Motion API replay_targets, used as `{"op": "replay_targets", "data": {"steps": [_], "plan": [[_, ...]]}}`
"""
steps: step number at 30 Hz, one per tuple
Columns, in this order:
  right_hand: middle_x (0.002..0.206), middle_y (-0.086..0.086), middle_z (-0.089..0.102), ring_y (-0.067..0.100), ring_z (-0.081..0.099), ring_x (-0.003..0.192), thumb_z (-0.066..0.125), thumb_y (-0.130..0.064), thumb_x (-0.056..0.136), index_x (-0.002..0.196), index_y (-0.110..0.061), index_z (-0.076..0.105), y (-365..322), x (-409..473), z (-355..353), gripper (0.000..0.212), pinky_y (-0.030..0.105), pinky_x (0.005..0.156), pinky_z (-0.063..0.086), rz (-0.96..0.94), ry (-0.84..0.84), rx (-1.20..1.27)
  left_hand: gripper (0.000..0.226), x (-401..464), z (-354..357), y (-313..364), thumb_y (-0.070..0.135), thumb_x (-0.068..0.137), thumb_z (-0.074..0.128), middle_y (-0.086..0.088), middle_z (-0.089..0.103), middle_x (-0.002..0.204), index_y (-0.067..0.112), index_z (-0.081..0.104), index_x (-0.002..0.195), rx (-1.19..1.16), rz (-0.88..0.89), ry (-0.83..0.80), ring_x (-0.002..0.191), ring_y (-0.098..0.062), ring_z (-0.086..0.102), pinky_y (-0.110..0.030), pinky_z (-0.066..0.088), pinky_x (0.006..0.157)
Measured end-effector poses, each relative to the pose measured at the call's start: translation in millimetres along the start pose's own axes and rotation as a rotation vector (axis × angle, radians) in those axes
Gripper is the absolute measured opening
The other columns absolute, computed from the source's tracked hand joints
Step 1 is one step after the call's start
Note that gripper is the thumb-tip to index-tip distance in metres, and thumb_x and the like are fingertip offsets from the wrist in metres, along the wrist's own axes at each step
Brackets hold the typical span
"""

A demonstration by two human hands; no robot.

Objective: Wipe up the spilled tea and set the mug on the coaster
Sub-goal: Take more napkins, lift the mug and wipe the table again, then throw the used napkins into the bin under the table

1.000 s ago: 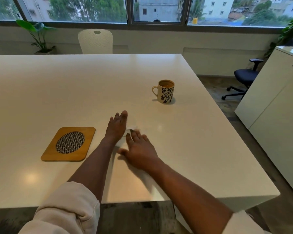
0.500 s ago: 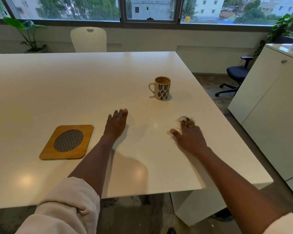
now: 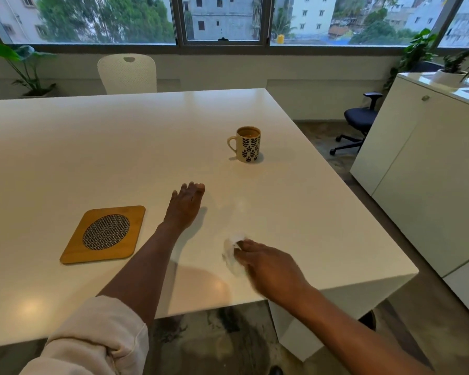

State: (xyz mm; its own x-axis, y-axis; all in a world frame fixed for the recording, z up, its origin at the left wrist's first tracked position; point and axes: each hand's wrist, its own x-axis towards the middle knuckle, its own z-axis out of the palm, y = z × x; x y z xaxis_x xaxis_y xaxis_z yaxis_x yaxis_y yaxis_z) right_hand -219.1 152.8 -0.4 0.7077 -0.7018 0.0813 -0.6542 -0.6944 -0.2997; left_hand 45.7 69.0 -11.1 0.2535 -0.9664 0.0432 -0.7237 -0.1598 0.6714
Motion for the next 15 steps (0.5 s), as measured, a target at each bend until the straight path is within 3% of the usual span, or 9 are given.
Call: {"op": "replay_targets", "data": {"steps": [3, 5, 7, 10, 13, 15], "plan": [[0.139, -0.005, 0.058, 0.021, 0.063, 0.116, 0.048, -0.030, 0.099, 0.135, -0.035, 0.056, 23, -8, -12, 0.037, 0.033, 0.087, 0.054, 0.127, 0.075, -0.065, 0.054, -8, 5, 7, 0.042, 0.104, 0.026, -0.012, 0.031, 0.158, 0.012, 0.039, 0.146, 0.030, -0.003, -0.052, 0.147, -0.031, 0.021, -0.047, 0.013, 0.120], [0.115, -0.003, 0.071, 0.019, 0.068, 0.100, 0.043, -0.040, 0.101, 0.121, -0.034, 0.066, 41, -13, -21, 0.031, 0.026, 0.074, 0.046, 0.291, 0.109, 0.040, 0.047, -15, 13, 18, 0.034, 0.106, 0.027, -0.014, 0.035, 0.155, 0.009, 0.041, 0.143, 0.090, 0.024, -0.125, 0.143, -0.033, 0.028, -0.045, 0.028, 0.112], [0.106, 0.000, 0.073, 0.017, 0.068, 0.097, 0.047, -0.033, 0.101, 0.112, -0.029, 0.073, 57, -16, -29, 0.028, 0.026, 0.074, 0.044, 0.407, 0.170, 0.157, 0.045, -24, 25, 35, 0.033, 0.105, 0.034, -0.013, 0.044, 0.150, 0.009, 0.046, 0.141, 0.060, 0.129, -0.166, 0.141, -0.030, 0.036, -0.038, 0.034, 0.107], [0.116, 0.007, 0.072, 0.023, 0.068, 0.099, 0.053, -0.008, 0.095, 0.121, -0.024, 0.070, 78, -18, -44, 0.034, 0.031, 0.083, 0.051, 0.467, 0.317, 0.187, 0.043, -45, 44, 69, 0.033, 0.100, 0.051, -0.003, 0.054, 0.145, 0.020, 0.051, 0.141, -0.060, 0.309, -0.181, 0.135, -0.015, 0.048, -0.019, 0.034, 0.107], [0.121, -0.006, 0.069, 0.010, 0.064, 0.103, 0.060, -0.012, 0.094, 0.122, -0.027, 0.067, 92, -23, -55, 0.032, 0.019, 0.083, 0.049, 0.543, 0.453, 0.483, 0.053, -60, 67, 104, 0.031, 0.094, 0.062, 0.000, 0.052, 0.146, 0.024, 0.047, 0.144, -0.198, 0.439, -0.259, 0.132, -0.013, 0.050, -0.028, 0.041, 0.110], [0.119, -0.015, 0.069, -0.003, 0.063, 0.100, 0.063, -0.015, 0.093, 0.120, -0.030, 0.068, 97, -28, -57, 0.031, 0.009, 0.080, 0.047, 0.563, 0.502, 0.645, 0.064, -66, 81, 126, 0.035, 0.090, 0.068, 0.001, 0.048, 0.149, 0.026, 0.042, 0.147, -0.280, 0.434, -0.310, 0.134, -0.013, 0.049, -0.037, 0.046, 0.108]]}}
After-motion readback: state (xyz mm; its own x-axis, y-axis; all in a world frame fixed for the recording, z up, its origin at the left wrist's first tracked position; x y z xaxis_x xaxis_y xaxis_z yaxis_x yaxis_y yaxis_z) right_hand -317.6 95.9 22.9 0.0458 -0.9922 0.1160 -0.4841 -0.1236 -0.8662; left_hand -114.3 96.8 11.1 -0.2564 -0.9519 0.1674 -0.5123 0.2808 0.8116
